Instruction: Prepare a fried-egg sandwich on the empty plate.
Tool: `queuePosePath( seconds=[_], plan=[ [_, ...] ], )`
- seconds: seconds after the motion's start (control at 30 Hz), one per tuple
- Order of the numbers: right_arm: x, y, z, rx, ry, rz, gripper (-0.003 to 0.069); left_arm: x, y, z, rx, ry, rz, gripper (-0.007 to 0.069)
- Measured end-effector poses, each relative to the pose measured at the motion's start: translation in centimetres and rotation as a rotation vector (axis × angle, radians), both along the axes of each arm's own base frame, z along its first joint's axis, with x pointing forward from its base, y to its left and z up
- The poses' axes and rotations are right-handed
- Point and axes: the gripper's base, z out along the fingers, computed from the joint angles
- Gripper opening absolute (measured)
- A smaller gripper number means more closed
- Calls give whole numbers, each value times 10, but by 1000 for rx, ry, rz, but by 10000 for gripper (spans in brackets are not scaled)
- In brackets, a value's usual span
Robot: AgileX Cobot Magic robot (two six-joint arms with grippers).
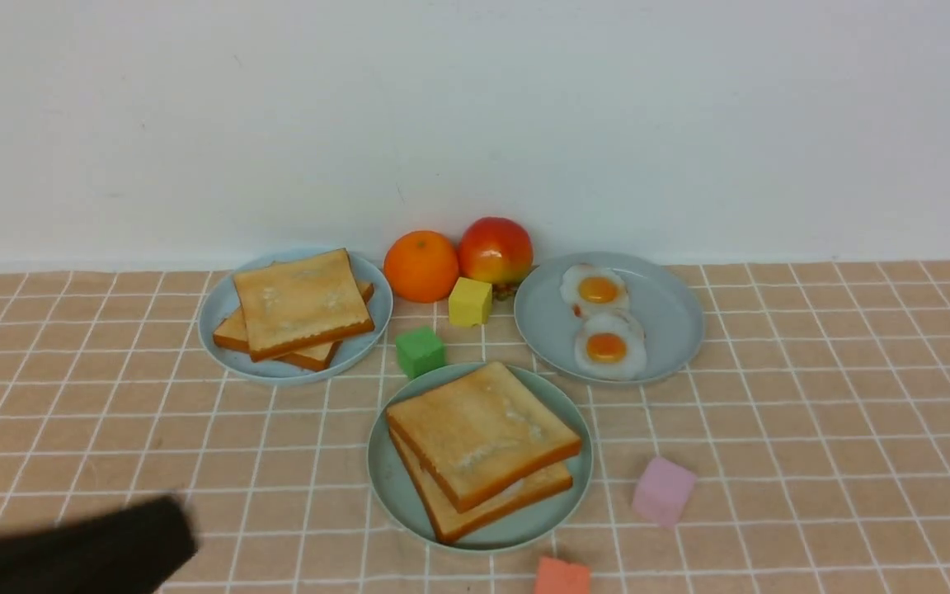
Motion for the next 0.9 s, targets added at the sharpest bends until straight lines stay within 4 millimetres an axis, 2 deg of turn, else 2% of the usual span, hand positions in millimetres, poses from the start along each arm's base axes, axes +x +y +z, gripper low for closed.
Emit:
queuePosePath(
  seconds=[0.07,0.2,0.3,0.43,0.57,0.63,0.8,0.9],
  plan=[
    [-3,-2,-12,25,-8,-20,-4,-8,9,-19,-41,-36,3,-13],
    [9,0,-31,92,-15,-64,0,-15,16,-30,-78,-68,3,-13],
    [23,4,-39,148,-48,-87,0,-16,17,-31,-86,-77,3,-13],
    [48,11,-60,213,-119,-102,0,-16,17,-30,-91,-80,4,-13],
    [64,15,-84,224,-136,-109,3,-16,17,-30,-91,-80,4,-13],
    [67,16,-93,220,-125,-111,4,-16,17,-30,-91,-80,4,-13],
    [78,20,-136,173,-12,-123,7,-16,17,-30,-91,-80,4,-13],
    [81,15,-153,61,-12,-163,5,-16,17,-30,-91,-80,4,-13]
  ],
)
